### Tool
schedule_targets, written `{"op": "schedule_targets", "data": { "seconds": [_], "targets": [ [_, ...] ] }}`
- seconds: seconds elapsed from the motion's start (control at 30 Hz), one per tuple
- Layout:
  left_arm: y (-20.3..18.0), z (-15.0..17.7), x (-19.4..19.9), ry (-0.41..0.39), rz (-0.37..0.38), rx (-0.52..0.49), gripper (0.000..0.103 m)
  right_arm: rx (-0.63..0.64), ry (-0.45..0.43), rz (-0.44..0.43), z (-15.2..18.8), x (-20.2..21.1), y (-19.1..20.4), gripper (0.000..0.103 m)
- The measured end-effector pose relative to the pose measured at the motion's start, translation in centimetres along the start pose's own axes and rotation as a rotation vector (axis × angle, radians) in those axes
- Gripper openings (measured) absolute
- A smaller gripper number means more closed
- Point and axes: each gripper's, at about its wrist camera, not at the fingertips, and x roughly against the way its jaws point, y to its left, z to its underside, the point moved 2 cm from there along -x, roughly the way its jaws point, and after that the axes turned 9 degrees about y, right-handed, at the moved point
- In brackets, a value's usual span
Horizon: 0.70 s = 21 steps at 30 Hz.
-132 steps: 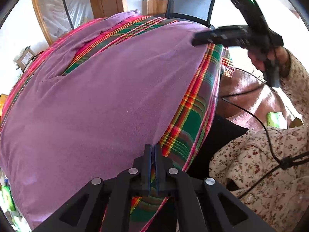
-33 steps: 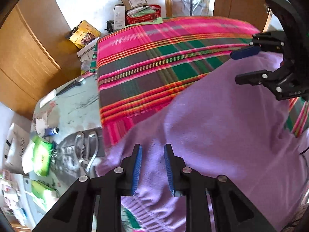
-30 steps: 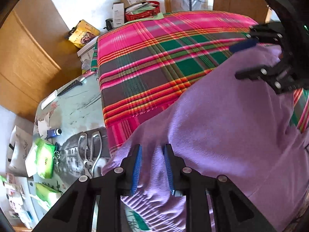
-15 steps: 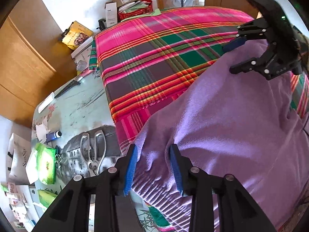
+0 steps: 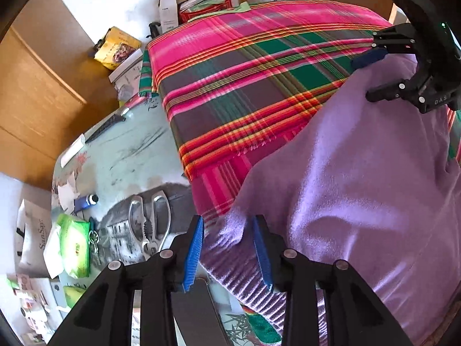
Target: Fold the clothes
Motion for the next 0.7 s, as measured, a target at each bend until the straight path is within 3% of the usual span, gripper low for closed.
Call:
{"op": "schedule_targets", "data": {
  "seconds": [0.33, 0.43, 0.5, 0.6, 0.67, 0.7],
  "targets": [
    [-0.37, -0.02, -0.04, -0.027, -0.009, -0.036, 0.033, -0.007, -0.007, 0.002, -0.02, -0.12, 0.05, 0.057],
    [-0.29, -0.09, 0.00, -0.029, 0.002, -0.013, 0.027, -0.010, -0.007, 0.007, 0.04, -0.12, 0.13, 0.056],
    [-0.28, -0.12, 0.06, -0.035, -0.004, -0.004, 0.011, -0.014, -0.007, 0.005, 0.06, -0.09, 0.12, 0.054],
    [0.11, -0.09, 0.13, -0.048, -0.006, 0.022, 0.008, -0.014, -0.009, -0.002, 0.23, 0.05, 0.39, 0.042],
    [0.42, -0.04, 0.43, -0.061, 0.002, 0.043, 0.006, -0.012, -0.012, -0.010, 0.39, 0.20, 0.64, 0.028],
    [0.54, 0.00, 0.63, -0.068, -0.002, 0.053, 0.005, -0.014, -0.015, -0.017, 0.47, 0.27, 0.73, 0.017]
  ]
}}
